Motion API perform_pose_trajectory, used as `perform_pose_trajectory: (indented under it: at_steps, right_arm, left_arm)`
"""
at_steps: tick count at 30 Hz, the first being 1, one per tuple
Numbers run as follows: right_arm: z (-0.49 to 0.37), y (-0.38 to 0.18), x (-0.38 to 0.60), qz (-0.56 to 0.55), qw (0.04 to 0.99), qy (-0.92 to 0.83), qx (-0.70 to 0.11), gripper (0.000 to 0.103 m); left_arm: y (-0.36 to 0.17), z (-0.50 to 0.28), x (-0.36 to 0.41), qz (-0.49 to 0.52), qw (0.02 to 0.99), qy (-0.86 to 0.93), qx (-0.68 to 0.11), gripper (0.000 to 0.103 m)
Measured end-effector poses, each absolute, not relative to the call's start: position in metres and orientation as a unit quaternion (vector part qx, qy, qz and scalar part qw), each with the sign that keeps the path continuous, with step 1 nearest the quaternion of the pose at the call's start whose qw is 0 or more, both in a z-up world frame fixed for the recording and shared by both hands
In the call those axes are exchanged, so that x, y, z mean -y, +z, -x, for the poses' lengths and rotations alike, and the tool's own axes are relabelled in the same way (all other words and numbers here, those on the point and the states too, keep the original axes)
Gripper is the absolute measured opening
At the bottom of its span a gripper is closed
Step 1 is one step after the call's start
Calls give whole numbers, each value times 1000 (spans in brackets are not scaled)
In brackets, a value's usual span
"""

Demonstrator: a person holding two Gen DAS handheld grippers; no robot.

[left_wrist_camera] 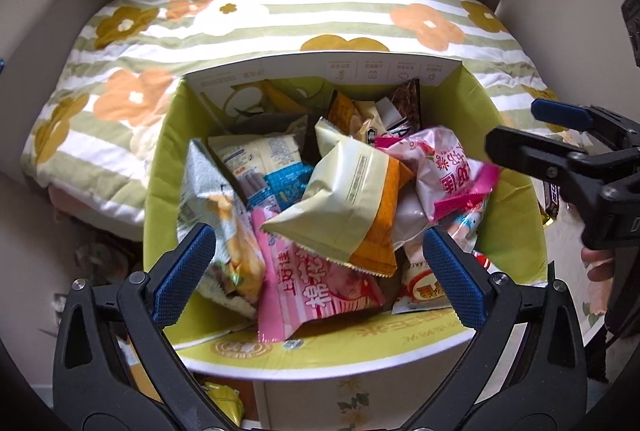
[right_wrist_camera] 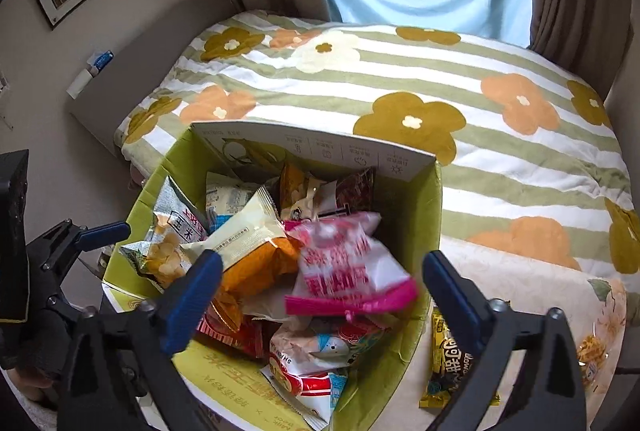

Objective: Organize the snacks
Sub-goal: 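Carry both packs into the yellow box and open both tools, then grasp the gold chip bag with the left tool while the right tool grasps the dark green pack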

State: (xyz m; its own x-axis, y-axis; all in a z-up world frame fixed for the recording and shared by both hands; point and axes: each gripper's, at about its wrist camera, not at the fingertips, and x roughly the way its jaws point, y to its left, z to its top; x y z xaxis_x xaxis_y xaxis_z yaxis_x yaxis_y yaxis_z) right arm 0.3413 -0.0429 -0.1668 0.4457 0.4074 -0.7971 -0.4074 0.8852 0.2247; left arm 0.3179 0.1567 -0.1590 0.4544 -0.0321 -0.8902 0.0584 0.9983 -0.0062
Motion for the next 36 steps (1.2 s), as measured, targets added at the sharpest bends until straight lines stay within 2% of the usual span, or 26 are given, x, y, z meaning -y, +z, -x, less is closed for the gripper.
perform_pose_trajectory:
  at_steps: [18,26,36]
  right_arm:
    - [-292,-127,78,22,872,203,-445,103]
    - [-263,-122,132,17,886,124,-447,102]
    - [-237,-140,207,24,882,133,-451,102]
  left_arm:
    - [-132,-279,-150,15,871,-25,-491,103]
    - [-129,-273,-113,7,874,-60,-481,103]
    - [-120,-262,-37,9,879,-62,-472,103]
